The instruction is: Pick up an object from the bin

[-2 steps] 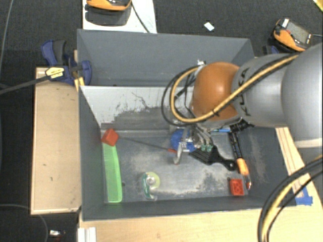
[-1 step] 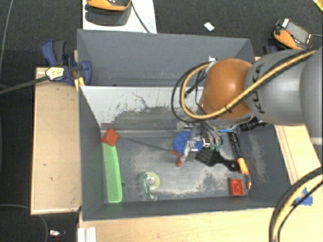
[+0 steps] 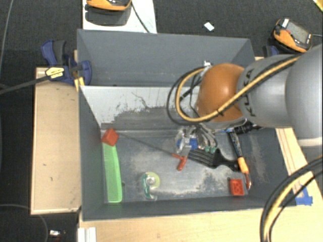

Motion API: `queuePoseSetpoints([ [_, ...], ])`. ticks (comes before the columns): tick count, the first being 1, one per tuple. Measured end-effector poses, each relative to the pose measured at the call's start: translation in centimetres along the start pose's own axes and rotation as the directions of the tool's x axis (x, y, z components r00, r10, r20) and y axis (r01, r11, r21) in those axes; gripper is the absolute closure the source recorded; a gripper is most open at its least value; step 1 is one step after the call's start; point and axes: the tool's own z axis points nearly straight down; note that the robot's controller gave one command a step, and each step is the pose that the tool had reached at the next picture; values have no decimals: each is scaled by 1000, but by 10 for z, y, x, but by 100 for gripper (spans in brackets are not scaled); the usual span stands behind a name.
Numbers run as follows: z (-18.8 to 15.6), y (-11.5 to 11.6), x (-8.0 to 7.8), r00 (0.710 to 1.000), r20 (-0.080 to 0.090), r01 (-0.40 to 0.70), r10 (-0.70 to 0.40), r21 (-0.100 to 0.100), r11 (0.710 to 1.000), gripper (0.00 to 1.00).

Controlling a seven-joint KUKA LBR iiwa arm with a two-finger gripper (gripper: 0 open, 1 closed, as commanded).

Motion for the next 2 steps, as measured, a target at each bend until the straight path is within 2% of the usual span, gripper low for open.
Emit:
queuePoseSetpoints([
  [1, 0, 0, 0, 1000, 0, 0, 0, 0, 1000, 100],
  [2, -23, 0, 0, 1000, -1, -2, 2, 0, 1000, 100],
])
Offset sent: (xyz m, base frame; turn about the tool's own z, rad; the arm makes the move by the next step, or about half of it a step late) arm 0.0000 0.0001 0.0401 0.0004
